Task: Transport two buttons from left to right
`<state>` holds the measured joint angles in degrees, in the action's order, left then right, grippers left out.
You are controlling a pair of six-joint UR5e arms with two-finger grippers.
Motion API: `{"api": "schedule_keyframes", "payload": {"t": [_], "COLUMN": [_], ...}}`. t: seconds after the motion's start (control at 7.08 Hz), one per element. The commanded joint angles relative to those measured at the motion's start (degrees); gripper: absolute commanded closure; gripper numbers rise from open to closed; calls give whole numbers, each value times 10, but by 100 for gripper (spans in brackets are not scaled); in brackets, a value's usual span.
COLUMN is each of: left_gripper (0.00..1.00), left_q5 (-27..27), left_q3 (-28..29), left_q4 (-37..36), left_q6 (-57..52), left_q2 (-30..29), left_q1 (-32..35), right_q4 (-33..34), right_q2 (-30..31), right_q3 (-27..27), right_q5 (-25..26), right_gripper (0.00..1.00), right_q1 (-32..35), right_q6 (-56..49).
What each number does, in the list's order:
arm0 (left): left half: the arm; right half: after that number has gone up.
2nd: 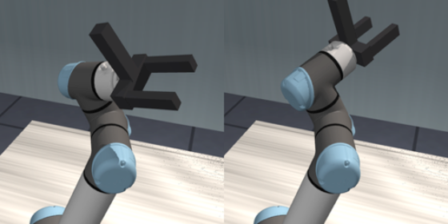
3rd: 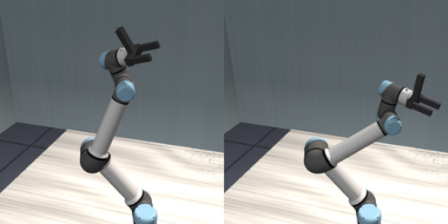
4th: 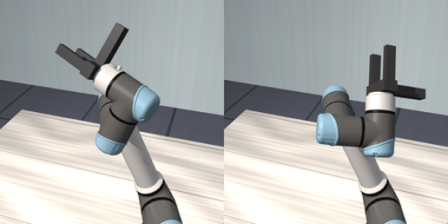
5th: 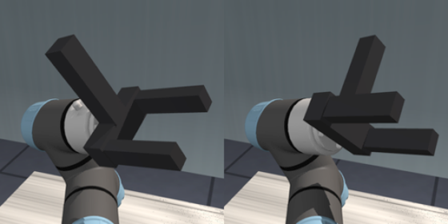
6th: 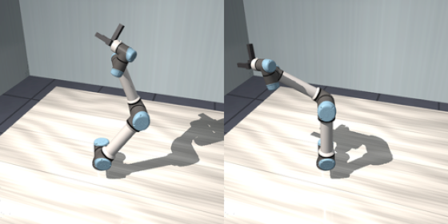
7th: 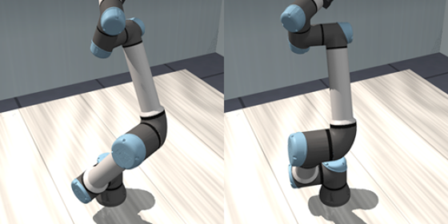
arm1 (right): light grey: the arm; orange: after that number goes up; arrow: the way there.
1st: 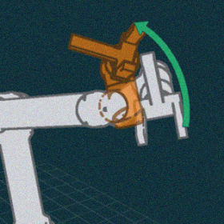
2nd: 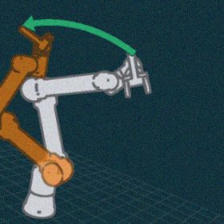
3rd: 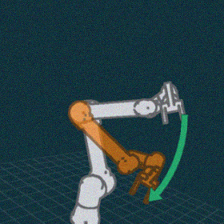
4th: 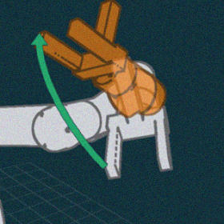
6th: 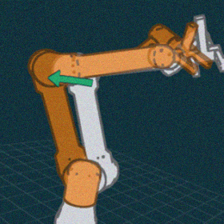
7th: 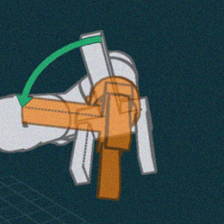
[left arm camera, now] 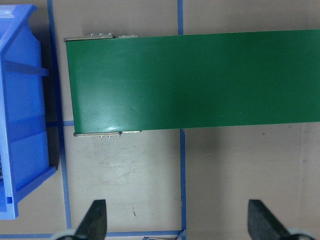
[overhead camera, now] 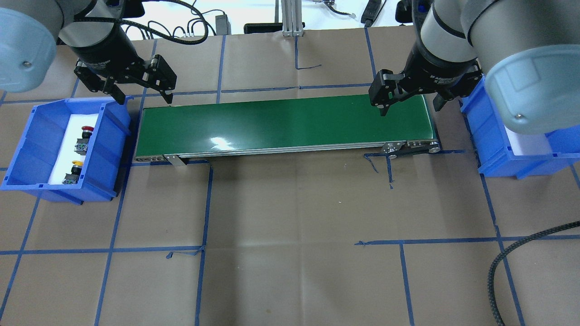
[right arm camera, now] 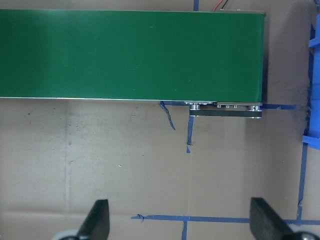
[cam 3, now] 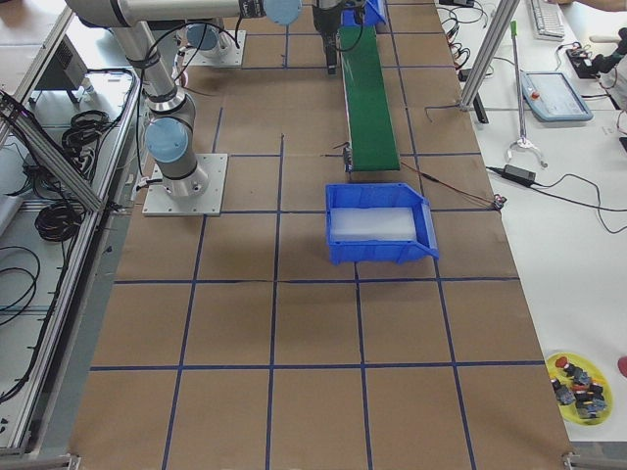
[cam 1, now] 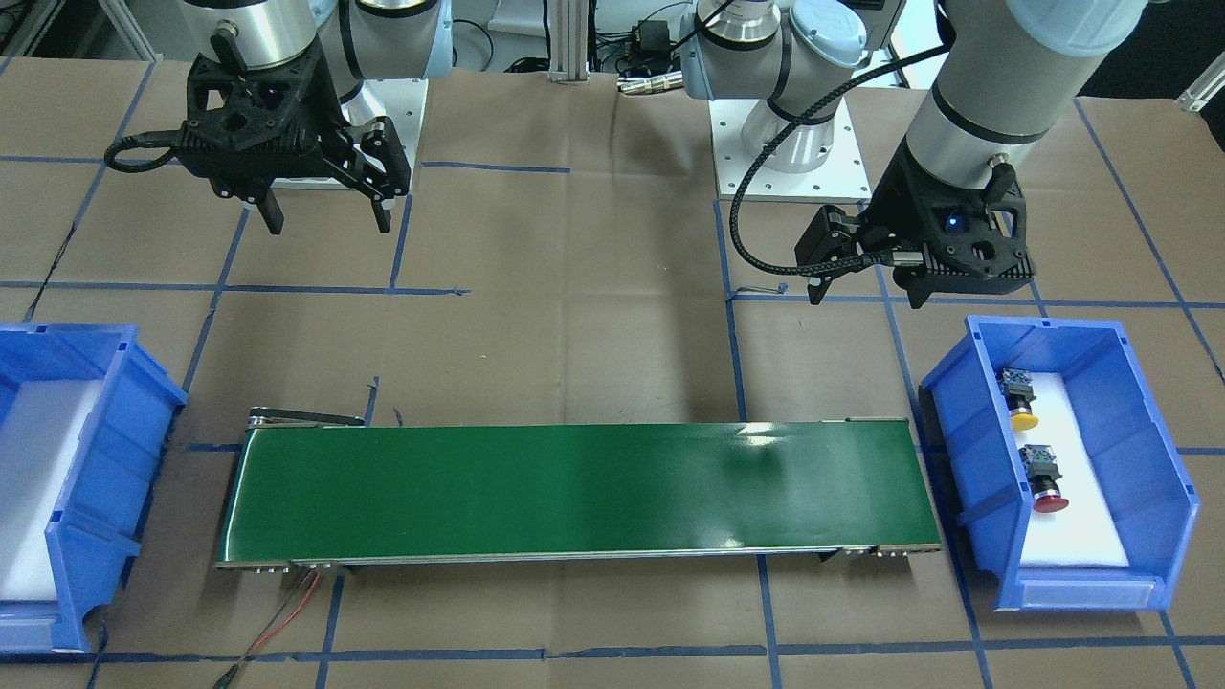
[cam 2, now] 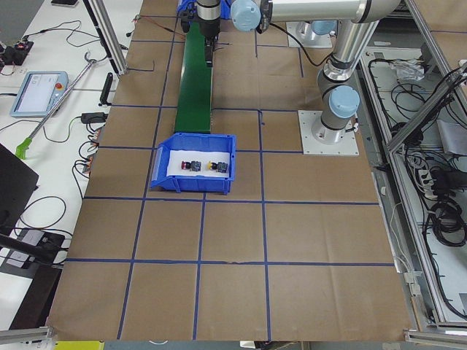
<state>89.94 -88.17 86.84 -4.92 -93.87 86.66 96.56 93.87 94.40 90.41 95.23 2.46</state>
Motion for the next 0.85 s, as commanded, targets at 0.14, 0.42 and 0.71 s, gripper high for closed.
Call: {"api": "schedule_keyframes", "payload": {"t": [0.14,0.42,0.71], "left_gripper": [0,0,0], "left_q5": [1,4,5], "left_q3": [-2,-3,-6], "left_q4": [0,0,0], "left_q6": [-1,-5,-8], "left_q2": [2,4,4], "left_q1": [0,0,0], "right_q4": [2,-1,-1], "right_q2": [0,0,0], "right_q3": [0,-3,-5], "right_q5": [-3,-1,0], "right_gripper": [0,0,0], "right_q1": [0,0,0], "right_q6": [0,0,0]}}
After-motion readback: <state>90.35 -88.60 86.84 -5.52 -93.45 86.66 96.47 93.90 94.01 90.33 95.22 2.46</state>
